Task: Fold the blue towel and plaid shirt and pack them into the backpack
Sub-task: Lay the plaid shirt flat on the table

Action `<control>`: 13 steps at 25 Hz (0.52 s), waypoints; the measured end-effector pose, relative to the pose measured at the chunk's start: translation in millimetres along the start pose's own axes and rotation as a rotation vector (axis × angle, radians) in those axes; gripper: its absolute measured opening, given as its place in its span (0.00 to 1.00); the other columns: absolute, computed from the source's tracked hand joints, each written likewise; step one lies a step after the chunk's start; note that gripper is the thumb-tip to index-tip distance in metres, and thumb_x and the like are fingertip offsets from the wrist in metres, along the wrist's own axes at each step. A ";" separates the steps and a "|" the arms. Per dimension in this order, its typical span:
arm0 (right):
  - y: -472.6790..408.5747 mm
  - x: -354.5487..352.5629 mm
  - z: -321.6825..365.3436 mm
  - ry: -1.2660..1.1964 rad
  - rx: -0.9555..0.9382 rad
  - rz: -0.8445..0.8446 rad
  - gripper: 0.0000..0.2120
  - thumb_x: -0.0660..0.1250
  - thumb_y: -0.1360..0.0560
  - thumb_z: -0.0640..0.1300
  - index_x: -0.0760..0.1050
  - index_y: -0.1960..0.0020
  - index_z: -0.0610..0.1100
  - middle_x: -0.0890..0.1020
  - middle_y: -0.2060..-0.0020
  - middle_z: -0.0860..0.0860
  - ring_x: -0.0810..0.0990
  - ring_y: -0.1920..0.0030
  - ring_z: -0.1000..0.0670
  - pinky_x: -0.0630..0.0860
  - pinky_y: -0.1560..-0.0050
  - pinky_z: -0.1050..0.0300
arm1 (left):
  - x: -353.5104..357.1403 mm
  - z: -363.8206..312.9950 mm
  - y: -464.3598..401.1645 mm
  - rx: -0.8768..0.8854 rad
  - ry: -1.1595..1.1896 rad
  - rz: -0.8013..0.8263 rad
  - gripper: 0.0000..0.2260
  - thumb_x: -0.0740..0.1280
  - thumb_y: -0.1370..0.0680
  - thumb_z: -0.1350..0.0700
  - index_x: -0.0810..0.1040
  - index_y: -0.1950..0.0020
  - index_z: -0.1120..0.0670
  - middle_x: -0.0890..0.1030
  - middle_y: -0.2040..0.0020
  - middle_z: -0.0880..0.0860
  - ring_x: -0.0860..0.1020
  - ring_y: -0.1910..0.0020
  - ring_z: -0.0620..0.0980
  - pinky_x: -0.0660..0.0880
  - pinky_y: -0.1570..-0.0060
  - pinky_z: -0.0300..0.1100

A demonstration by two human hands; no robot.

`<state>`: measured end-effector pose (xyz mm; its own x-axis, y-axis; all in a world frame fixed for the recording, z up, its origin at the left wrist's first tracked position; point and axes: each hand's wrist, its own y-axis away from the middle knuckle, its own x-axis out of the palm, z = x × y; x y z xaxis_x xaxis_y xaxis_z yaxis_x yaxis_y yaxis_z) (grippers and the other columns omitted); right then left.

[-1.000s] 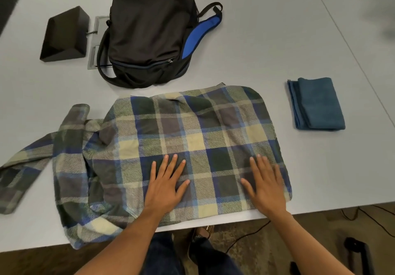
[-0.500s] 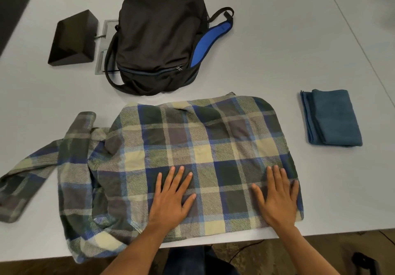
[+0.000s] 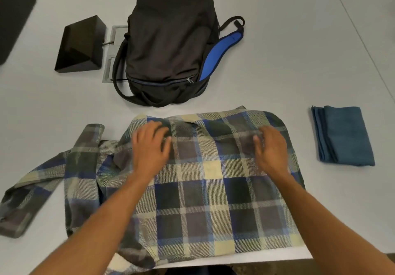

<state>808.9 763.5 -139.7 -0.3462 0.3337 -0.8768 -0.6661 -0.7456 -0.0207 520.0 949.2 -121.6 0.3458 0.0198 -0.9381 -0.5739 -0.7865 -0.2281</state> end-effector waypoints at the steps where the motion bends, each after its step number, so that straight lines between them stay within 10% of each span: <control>1: -17.4 -1.1 4.4 -0.008 0.018 0.015 0.18 0.60 0.18 0.50 0.71 0.32 0.42 0.75 0.34 0.44 0.72 0.33 0.41 0.65 0.31 0.47 | -2.6 14.8 -19.0 -0.059 -0.035 0.031 0.17 0.60 0.20 0.47 0.76 0.37 0.54 0.73 0.34 0.55 0.67 0.32 0.55 0.58 0.31 0.56; 7: -88.9 8.7 21.3 0.121 -0.034 0.291 0.25 0.58 0.17 0.50 0.59 0.23 0.44 0.65 0.25 0.43 0.65 0.26 0.40 0.62 0.28 0.42 | 5.0 75.4 -67.4 -0.457 0.081 0.564 0.33 0.61 0.23 0.35 0.62 0.24 0.51 0.68 0.27 0.57 0.69 0.31 0.60 0.68 0.35 0.59; 13: -108.9 18.6 31.7 0.282 0.002 0.509 0.23 0.61 0.19 0.50 0.64 0.26 0.50 0.75 0.35 0.42 0.74 0.37 0.39 0.70 0.39 0.44 | 3.5 65.4 -52.1 -0.336 0.173 0.274 0.24 0.72 0.26 0.42 0.72 0.35 0.52 0.78 0.42 0.54 0.75 0.44 0.56 0.70 0.43 0.54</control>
<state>854.1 869.2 -138.5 -0.4339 -0.2330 -0.8703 -0.4637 -0.7705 0.4374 502.6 1030.6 -130.0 0.3499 -0.2974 -0.8883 -0.3994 -0.9051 0.1457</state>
